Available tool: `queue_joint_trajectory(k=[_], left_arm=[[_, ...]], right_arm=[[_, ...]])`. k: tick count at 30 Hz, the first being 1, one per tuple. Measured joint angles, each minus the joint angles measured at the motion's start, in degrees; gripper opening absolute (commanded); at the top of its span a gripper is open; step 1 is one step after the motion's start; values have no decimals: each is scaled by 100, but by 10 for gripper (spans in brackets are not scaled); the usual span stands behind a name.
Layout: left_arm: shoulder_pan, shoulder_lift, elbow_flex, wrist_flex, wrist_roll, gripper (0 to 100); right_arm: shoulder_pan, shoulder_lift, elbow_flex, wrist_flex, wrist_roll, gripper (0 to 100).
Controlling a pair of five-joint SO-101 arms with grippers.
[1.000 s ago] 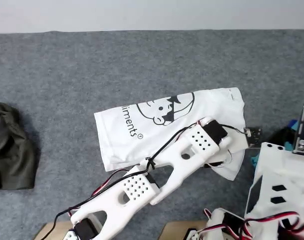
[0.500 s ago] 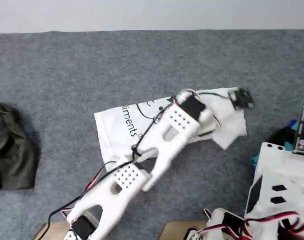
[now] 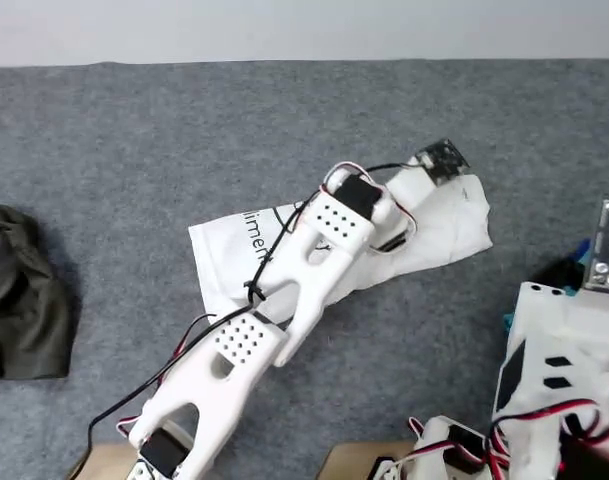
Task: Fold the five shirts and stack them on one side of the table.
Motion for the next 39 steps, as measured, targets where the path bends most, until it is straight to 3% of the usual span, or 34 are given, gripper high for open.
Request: queue_joint_trajectory(k=[16,28,33,39], left_arm=[[-862,0,18,-290,62,168],[-932,0,9,-273,79,166],[-932,-35,-589,343,114,138],[-1064,-422,-1758,1284,264,0]], right_arm=[[0,9,598,0,193,14],[0,0,615,0,202,14],[0,79,993,0,202,13],[0,958,2075,-527,202,12]])
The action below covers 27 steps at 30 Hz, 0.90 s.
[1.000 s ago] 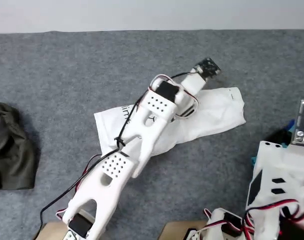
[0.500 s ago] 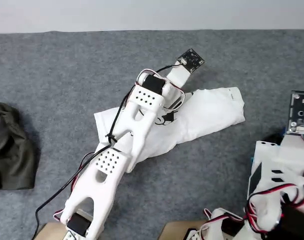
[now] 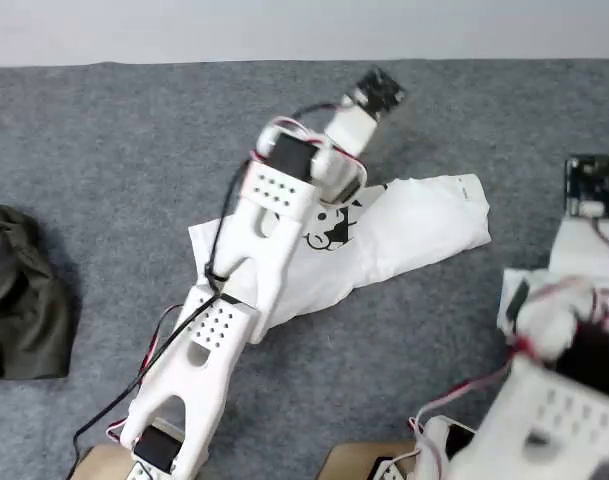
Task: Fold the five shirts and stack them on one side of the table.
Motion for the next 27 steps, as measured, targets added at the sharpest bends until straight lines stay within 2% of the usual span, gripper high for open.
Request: queue_joint_trajectory(k=[5,12,17,21,27], left_arm=[[-633,-747,-211,44,413,2],[-1459,-1952,123,62,721,3],[-1987,-2857,914,70,721,3],[-2453,-3560,1732,70,721,4],[-2725,-4527,3024,70,589,3]], right_arm=[[-167,853,97,-844,0,14],[-1134,2356,114,-2233,0,14],[-1600,3534,114,-3455,0,14],[-1662,4554,114,-4369,0,14],[-1662,6022,-571,-4747,0,14]])
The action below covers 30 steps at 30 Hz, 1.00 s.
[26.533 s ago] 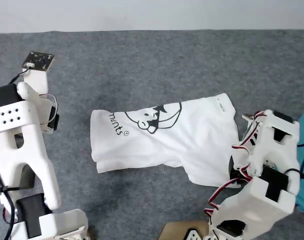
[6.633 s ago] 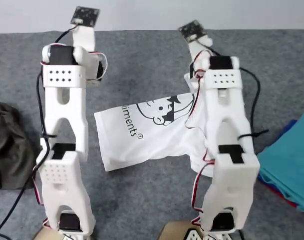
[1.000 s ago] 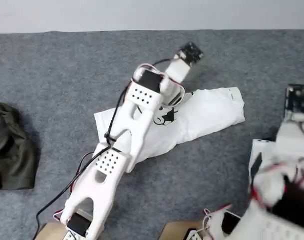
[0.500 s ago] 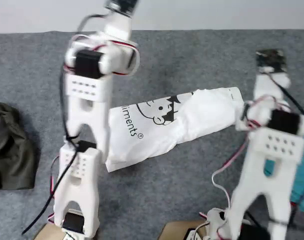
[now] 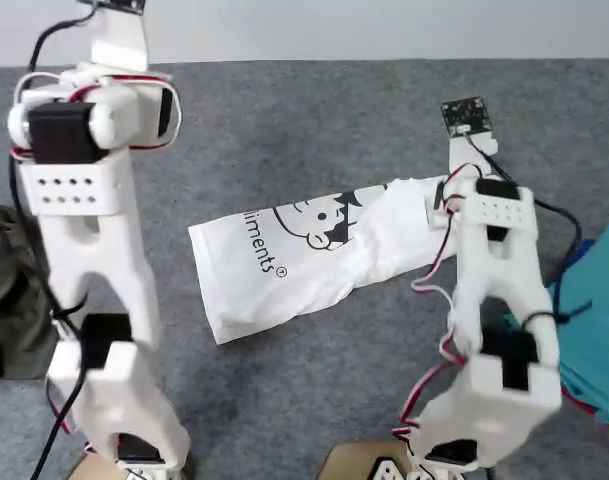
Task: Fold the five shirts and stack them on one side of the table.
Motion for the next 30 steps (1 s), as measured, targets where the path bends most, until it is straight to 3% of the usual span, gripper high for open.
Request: queue_joint_trajectory(k=[9,21,24,30], left_arm=[[-158,-703,949,9,0,3],[-158,-835,1116,9,0,3],[-158,-835,1116,9,0,3],[-193,-835,1116,9,0,4]], right_arm=[[571,1662,-1284,607,387,12],[1037,1108,-1556,2075,976,14],[835,624,-1556,2233,976,14],[-264,308,-1556,2277,747,14]])
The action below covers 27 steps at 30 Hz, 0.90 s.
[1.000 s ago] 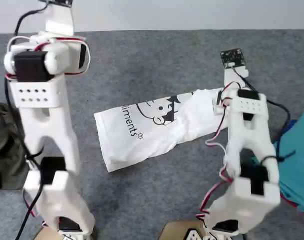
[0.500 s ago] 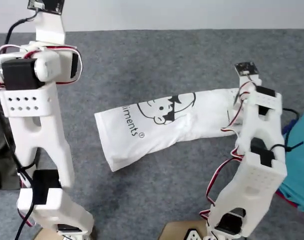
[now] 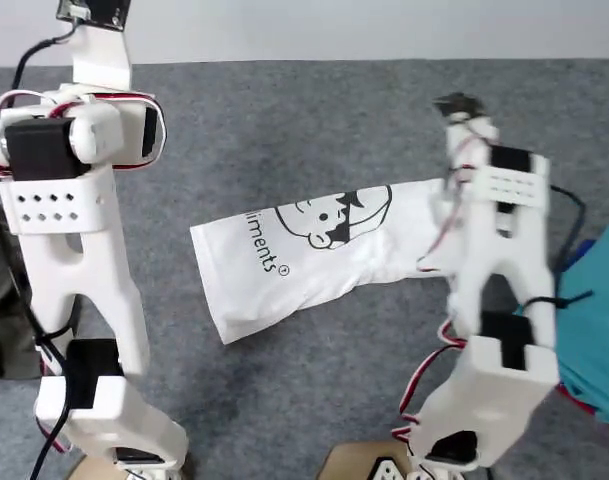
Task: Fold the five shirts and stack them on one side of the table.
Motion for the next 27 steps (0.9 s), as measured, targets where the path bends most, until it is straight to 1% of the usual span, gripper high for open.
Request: queue_joint_trajectory(k=[4,8,14,19,23,27], left_arm=[[-360,-237,334,0,-70,4],[-888,-642,1187,0,-246,4],[-1609,-1495,2338,0,-431,5],[-2154,-2057,3191,0,-448,5],[-2198,-2444,3569,0,-448,5],[-2198,-2593,3675,0,-448,4]], right_arm=[[-712,0,0,0,-316,13],[-1398,0,0,35,-554,11],[-2198,0,158,457,-888,10],[-2409,0,343,580,-1284,10],[-2444,0,413,580,-1327,10],[-2435,9,536,440,-1327,10]])
